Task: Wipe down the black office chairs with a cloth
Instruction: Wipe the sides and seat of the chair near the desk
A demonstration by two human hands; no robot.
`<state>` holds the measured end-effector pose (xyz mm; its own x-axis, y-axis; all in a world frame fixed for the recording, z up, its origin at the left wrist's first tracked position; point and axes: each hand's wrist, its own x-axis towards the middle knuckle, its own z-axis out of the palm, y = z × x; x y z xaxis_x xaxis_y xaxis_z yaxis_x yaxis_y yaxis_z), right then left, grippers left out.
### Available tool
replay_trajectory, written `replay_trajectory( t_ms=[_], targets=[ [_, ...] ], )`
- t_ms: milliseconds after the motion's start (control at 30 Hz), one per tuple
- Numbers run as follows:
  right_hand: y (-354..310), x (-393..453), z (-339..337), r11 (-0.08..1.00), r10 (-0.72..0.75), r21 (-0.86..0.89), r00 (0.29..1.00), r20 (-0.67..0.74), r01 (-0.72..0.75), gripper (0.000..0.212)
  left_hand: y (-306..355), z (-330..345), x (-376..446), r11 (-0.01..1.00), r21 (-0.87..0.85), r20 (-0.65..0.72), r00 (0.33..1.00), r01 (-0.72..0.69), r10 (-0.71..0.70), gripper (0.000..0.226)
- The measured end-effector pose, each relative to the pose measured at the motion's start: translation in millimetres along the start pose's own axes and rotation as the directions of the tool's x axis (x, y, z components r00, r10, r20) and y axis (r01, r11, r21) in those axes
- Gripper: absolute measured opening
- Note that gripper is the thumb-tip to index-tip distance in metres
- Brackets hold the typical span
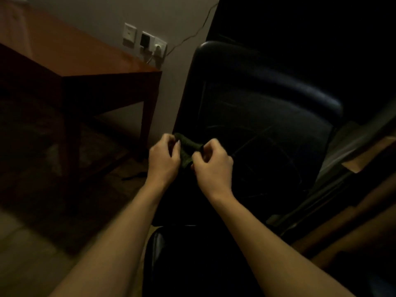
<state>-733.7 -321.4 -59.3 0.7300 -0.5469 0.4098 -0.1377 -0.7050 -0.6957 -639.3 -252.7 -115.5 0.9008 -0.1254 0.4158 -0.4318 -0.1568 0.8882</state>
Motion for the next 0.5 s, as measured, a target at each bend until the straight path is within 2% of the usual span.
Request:
replay_trajectory(
  t_ms=[267, 500],
  targets=[
    [63.7, -76.0, 66.4, 0.991, 0.131, -0.024, 0.980, 0.147, -0.129, 0.019, -102.5, 17.0, -80.7, 0.983, 0.046, 0.037, 0.983, 0.176, -0.178, 0.006],
    [110.2, -99.1, 97.0, 0.962, 0.272, -0.028, 0.941, 0.201, -0.272, 0.009, -140.9, 35.4, -112.6, 0.930, 0.031, 0.015, 0.931, 0.365, -0.366, 0.009]
  ],
)
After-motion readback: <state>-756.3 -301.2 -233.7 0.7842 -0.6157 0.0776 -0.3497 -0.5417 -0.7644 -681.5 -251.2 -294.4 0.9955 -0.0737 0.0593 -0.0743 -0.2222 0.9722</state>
